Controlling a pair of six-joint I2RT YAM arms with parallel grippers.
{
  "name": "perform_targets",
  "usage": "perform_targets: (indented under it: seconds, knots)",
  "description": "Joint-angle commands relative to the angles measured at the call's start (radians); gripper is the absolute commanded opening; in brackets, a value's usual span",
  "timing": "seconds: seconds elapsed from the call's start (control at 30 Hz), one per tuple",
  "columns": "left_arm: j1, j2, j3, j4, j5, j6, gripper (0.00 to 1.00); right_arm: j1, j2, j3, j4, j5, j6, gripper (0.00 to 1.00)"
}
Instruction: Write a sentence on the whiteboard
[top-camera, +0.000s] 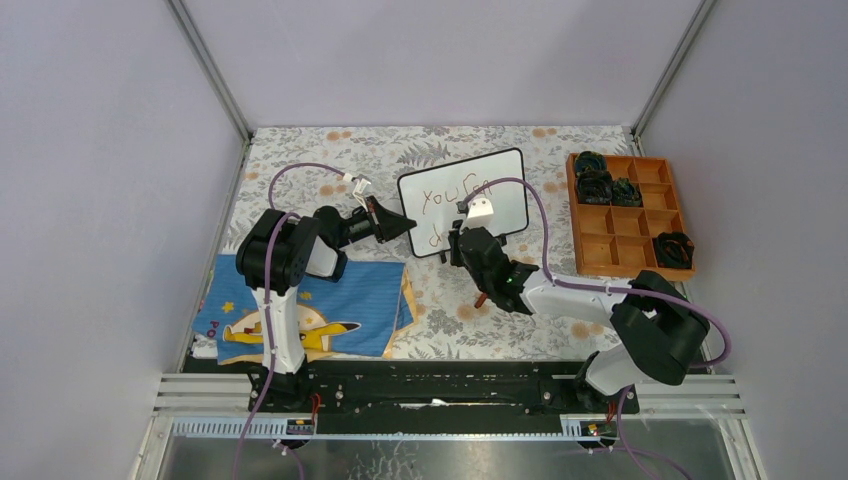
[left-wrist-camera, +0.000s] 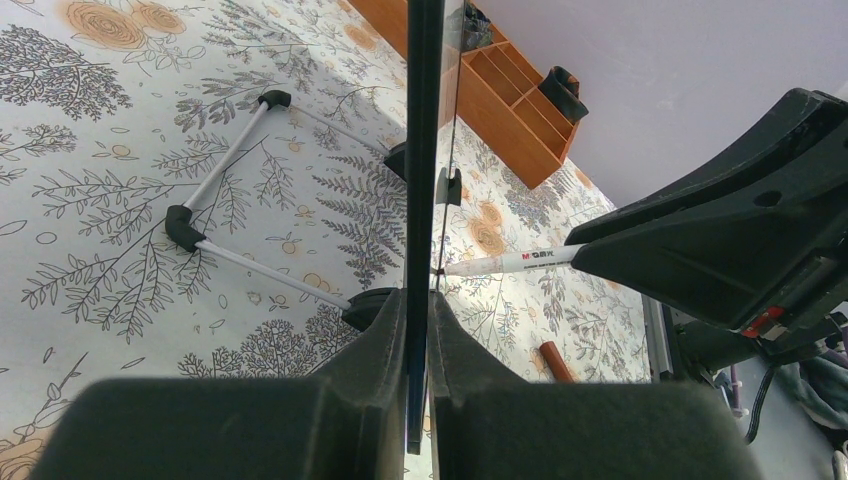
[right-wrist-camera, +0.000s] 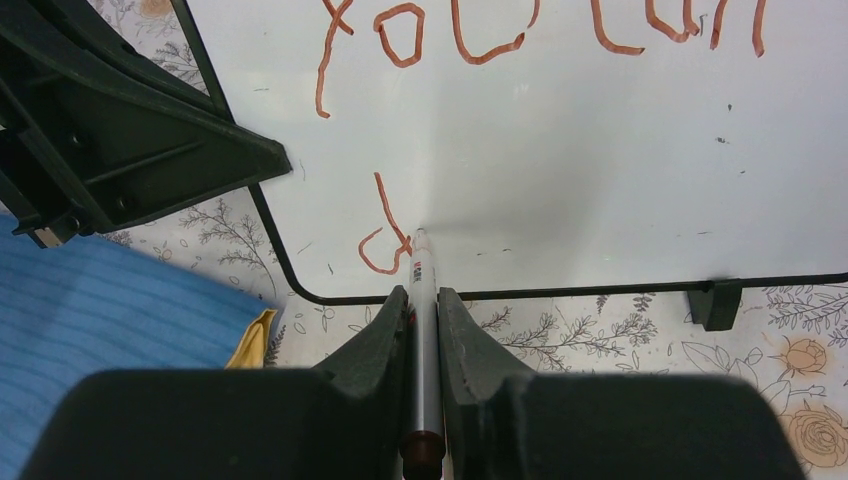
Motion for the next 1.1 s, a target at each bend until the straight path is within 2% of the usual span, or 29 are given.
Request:
perform_targets:
  seconds: [0.0,1.07]
  knots:
    - [-0.014,-0.014,-0.014,-0.031,0.002,0.027,0.00,-0.007,0.007,0.042,0.029,-0.006,0.014,0.00]
    - [-0.016,-0.017,-0.014,-0.037,0.003,0.033,0.00,-0.029,-0.034,-0.008,-0.043,0.058,0.024,0.00]
